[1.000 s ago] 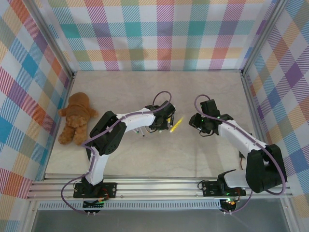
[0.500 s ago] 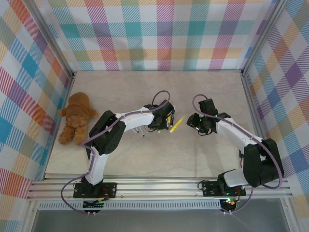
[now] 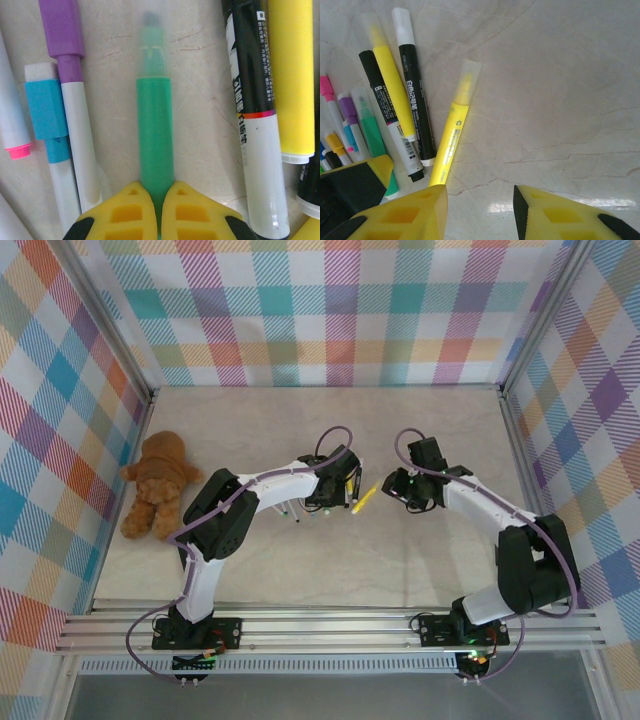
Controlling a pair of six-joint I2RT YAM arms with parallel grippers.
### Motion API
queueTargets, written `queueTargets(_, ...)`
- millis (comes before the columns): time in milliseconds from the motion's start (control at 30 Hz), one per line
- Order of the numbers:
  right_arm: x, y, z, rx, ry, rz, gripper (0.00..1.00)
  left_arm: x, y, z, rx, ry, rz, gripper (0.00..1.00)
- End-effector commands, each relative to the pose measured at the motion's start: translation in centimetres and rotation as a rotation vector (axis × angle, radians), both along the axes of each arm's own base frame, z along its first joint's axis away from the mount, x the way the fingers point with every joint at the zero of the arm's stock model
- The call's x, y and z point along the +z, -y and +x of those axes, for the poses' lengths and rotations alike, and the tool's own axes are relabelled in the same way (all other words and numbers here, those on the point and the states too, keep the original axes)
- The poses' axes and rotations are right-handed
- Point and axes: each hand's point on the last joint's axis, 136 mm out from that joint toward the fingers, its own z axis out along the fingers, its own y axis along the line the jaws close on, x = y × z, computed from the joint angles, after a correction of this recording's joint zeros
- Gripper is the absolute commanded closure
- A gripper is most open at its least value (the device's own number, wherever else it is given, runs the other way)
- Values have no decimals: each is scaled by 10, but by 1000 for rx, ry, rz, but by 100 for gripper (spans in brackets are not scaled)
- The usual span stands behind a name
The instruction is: Open the pen caps
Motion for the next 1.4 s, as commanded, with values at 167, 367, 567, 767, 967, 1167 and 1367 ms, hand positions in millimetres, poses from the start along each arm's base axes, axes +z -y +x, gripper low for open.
queueTargets(167,21,-27,20,58,61,70,58,15,-21,-5,-11,-16,47,100)
queueTargets(367,22,-43,32,103,63,111,54,66,-28,1,-27,78,45,100)
queueTargets(567,26,-60,49,135,85,172,49,97,-17,-11,-96,78,-84,100)
queueTargets(767,46,-83,59,177,151,314,36,102,0,-37,-198,8,-292,100)
queueTargets(967,63,-105,57,242,184,468,41,105,15,-57,-286,-37,-468,100)
queueTargets(1167,62,-113,51,277,158,516,45,103,18,-63,-325,-49,-520,100)
queueTargets(1367,51,-114,47,277,116,510,47,106,19,-65,-340,-48,-524,100)
